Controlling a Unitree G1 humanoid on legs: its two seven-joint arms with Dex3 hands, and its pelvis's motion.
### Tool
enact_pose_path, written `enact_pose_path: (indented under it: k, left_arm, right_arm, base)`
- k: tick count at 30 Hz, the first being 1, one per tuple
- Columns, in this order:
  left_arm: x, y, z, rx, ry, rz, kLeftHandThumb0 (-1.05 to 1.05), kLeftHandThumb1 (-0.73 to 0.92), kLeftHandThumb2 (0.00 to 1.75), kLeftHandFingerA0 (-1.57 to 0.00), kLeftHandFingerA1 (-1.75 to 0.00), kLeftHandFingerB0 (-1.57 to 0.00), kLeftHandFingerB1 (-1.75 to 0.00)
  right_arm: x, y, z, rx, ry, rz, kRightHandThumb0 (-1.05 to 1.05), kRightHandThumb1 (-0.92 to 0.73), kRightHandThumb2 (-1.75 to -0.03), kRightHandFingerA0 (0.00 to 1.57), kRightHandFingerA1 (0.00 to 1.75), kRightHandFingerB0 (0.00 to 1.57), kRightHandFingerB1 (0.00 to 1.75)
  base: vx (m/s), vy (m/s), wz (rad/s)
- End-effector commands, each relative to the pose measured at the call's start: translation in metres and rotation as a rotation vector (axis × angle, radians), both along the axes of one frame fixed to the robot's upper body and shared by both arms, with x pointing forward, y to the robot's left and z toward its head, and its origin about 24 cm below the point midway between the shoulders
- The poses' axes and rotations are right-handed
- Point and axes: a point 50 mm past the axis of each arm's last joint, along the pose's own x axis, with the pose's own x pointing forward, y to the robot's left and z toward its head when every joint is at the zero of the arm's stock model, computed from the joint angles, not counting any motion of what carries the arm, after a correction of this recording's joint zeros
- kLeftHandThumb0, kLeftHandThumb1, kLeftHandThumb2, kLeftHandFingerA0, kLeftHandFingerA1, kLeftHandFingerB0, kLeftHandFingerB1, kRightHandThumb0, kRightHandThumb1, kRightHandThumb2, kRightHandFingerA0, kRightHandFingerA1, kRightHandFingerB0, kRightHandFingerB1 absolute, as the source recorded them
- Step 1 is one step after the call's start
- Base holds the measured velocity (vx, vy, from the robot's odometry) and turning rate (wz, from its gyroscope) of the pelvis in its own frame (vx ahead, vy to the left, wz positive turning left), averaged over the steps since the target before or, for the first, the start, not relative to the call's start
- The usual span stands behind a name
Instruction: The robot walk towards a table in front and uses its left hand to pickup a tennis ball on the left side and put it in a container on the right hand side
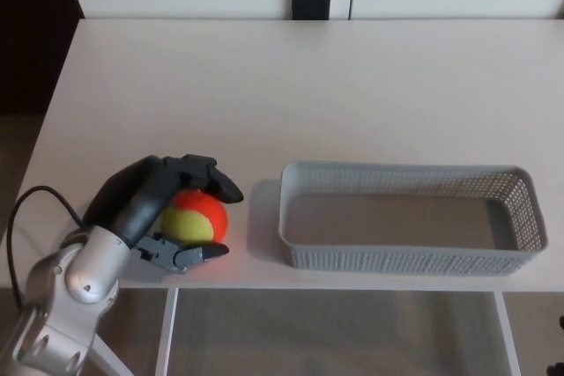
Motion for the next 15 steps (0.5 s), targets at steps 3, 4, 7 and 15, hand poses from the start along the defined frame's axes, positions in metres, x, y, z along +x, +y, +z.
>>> enact_pose_path:
  k: [3, 4, 7, 15]
  left_arm:
    - [-0.002, 0.005, -0.002, -0.032, 0.034, 0.029, -0.12, 0.44, 1.03, -1.15, -1.27, -0.97, -0.92]
    - [-0.002, 0.004, 0.0, -0.037, 0.032, 0.027, -0.12, 0.44, 1.03, -1.15, -1.27, -0.97, -0.92]
    - [-0.002, 0.002, 0.004, -0.048, 0.002, 0.009, -0.12, 0.41, 1.04, -1.17, -1.24, -0.96, -0.89]
    - [-0.002, -0.017, 0.051, -0.126, -0.196, -0.056, -0.27, 0.48, 1.08, -1.2, -1.25, -0.93, -0.9]
  right_arm:
    - [0.002, -0.007, 0.003, -0.01, 0.008, -0.007, -0.51, -0.54, -0.56, 0.51, 0.4, 0.44, 0.37]
    - [0.003, -0.006, 0.003, -0.014, 0.007, -0.005, -0.51, -0.54, -0.56, 0.51, 0.4, 0.44, 0.37]
    - [0.004, -0.007, 0.004, -0.018, 0.009, -0.003, -0.49, -0.56, -0.56, 0.5, 0.39, 0.45, 0.37]
    - [0.009, -0.007, 0.006, -0.024, 0.001, 0.008, -0.48, -0.56, -0.56, 0.51, 0.4, 0.47, 0.38]
  base:
    - [0.0, 0.0, 0.0]
    - [0.0, 0.0, 0.0]
    - [0.0, 0.0, 0.0]
    - [0.0, 0.0, 0.0]
